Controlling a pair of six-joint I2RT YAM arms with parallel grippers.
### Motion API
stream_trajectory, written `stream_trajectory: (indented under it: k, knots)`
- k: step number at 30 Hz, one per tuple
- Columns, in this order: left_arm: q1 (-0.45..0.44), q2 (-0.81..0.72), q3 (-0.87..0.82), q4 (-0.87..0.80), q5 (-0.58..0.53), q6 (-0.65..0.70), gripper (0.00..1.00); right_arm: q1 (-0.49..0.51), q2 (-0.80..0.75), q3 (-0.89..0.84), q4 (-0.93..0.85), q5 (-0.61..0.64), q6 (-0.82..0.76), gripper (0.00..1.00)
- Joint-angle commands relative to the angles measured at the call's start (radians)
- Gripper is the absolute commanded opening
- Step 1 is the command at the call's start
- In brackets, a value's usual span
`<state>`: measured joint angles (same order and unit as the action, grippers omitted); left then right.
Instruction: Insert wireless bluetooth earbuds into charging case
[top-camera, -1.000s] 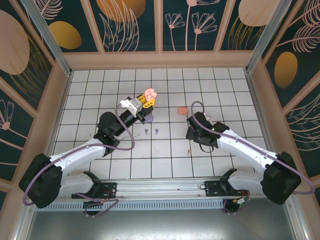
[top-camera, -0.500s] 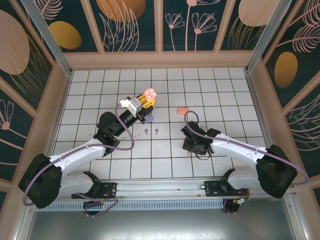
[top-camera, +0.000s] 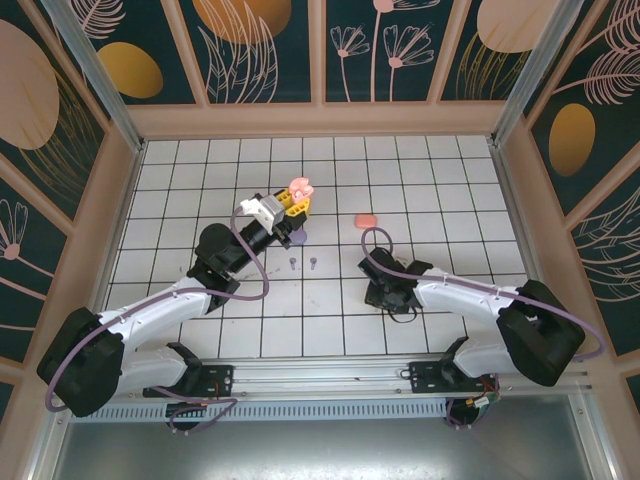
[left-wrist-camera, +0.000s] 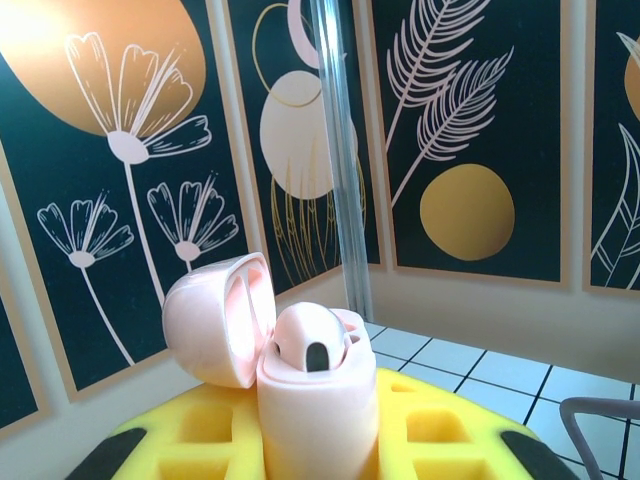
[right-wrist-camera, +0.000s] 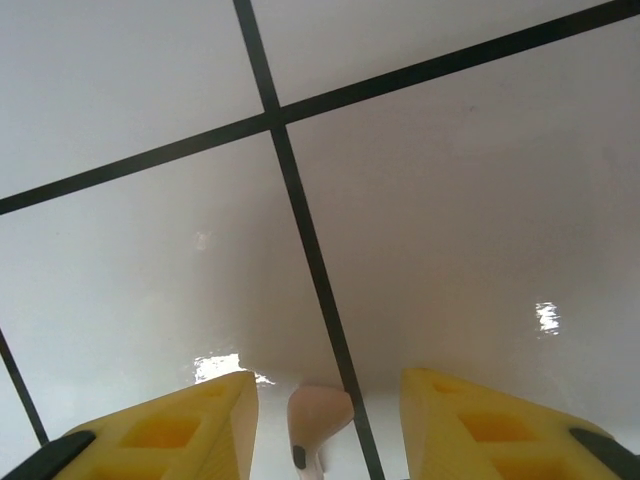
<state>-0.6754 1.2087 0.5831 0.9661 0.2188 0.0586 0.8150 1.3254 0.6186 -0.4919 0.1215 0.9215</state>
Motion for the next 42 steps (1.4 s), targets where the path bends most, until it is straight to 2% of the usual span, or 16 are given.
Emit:
stream_trajectory:
  k: [1, 14, 25, 31, 37, 42]
  knots:
    - [-0.005, -0.012, 0.020, 0.010, -0.007, -0.017, 0.00, 0.012, 0.012, -0.018, 0.029, -0.013, -0.016, 0.41]
    - [-0.005, -0.013, 0.028, -0.003, -0.005, -0.022, 0.00, 0.015, 0.067, -0.012, 0.047, 0.009, -0.034, 0.35]
    - [-0.004, -0.011, 0.032, -0.006, -0.004, -0.020, 0.00, 0.019, 0.052, -0.007, 0.039, 0.006, -0.036, 0.22]
    - [-0.005, -0.008, 0.035, -0.007, -0.005, -0.019, 0.00, 0.019, 0.010, 0.014, 0.012, 0.020, -0.030, 0.19]
    - [-0.005, -0.009, 0.042, -0.013, 0.008, -0.018, 0.00, 0.018, -0.060, 0.079, -0.037, 0.048, -0.043, 0.18]
    - [-0.004, -0.011, 0.049, -0.023, 0.026, -0.019, 0.00, 0.006, -0.112, 0.217, -0.088, 0.092, -0.102, 0.18]
